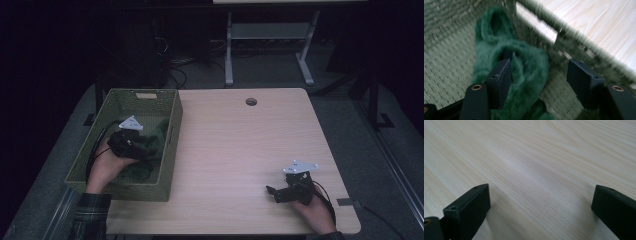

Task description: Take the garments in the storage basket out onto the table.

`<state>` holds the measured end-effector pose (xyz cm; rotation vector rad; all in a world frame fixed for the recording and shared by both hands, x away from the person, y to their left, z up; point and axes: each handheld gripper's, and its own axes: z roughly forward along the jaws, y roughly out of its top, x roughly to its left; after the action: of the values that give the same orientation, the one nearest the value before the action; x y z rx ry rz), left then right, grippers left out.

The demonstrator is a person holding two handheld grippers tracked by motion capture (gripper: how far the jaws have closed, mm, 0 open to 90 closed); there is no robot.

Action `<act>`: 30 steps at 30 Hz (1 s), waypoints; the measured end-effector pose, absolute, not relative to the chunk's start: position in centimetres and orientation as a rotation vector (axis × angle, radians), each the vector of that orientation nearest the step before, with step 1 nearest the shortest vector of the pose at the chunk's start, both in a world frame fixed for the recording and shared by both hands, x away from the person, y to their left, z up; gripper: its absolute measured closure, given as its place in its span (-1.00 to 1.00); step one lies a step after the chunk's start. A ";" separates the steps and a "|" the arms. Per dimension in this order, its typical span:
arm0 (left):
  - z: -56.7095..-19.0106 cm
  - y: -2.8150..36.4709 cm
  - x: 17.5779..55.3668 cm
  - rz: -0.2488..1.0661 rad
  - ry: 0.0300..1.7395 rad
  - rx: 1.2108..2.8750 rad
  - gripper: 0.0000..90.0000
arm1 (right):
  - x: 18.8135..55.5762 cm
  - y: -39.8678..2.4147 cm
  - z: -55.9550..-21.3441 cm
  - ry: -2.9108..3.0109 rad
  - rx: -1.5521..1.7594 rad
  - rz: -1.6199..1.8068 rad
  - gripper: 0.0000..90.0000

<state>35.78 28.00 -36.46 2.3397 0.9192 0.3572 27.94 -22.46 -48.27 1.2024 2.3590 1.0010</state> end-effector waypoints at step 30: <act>-39.9 30.4 37.7 0.230 1.015 2.467 0.84 | 27.9 -22.5 -48.3 2.358 1.203 1.000 -0.96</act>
<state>37.68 30.43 -39.87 2.4674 1.0147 0.2301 27.94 -22.46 -48.27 1.2027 2.3583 1.0002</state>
